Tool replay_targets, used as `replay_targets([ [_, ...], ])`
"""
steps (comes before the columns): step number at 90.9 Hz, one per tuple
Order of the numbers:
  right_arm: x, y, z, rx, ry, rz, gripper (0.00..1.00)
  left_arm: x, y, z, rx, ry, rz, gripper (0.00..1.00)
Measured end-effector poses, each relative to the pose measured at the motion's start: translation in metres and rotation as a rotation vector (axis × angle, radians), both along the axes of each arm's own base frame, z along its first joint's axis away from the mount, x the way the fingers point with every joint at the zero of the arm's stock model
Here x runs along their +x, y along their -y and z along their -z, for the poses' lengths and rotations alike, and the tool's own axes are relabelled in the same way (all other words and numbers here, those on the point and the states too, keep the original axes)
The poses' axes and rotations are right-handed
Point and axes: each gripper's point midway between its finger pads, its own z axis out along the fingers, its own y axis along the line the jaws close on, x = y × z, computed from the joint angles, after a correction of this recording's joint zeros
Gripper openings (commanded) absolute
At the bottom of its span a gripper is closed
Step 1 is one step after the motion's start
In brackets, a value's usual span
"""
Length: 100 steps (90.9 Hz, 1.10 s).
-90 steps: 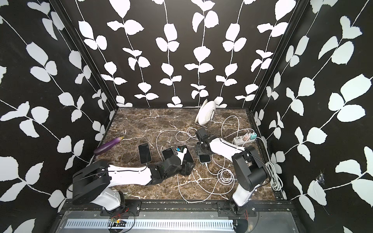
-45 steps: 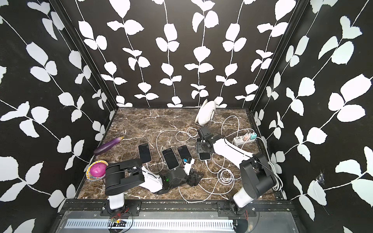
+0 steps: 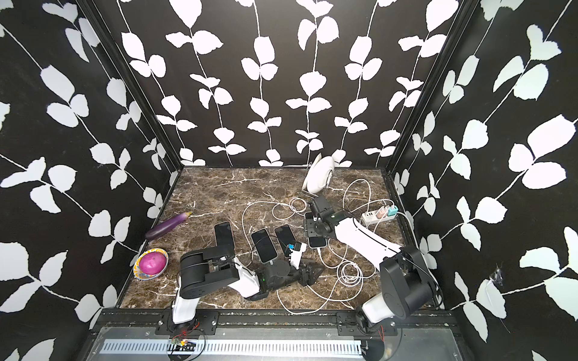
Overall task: Unplug the charging cable from the phone
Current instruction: Remove the charging cable from the phone.
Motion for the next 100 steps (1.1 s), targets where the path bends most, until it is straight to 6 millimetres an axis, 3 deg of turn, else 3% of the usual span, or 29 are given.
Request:
replay_targets([
  [8,-0.001,0.0,-0.005,0.015,0.01,0.007,0.0,0.002,0.004,-0.004,-0.014,0.003,-0.008,0.54],
  [32,-0.007,0.002,-0.003,0.032,0.006,0.023,0.0,0.007,0.008,-0.008,-0.028,0.005,-0.026,0.57],
  [53,-0.008,0.002,-0.003,0.038,0.003,0.028,0.0,0.01,0.007,-0.008,-0.022,0.006,-0.043,0.33],
  [73,-0.009,0.0,-0.003,0.052,-0.004,0.033,0.0,0.012,0.006,-0.006,-0.017,0.005,-0.054,0.46],
  [85,-0.009,0.001,-0.004,0.055,-0.005,0.041,0.0,0.012,0.006,-0.005,-0.015,-0.002,-0.061,0.67],
  [100,-0.008,0.003,-0.008,0.066,0.004,0.057,0.0,0.013,0.002,-0.002,-0.032,-0.023,-0.078,0.62],
])
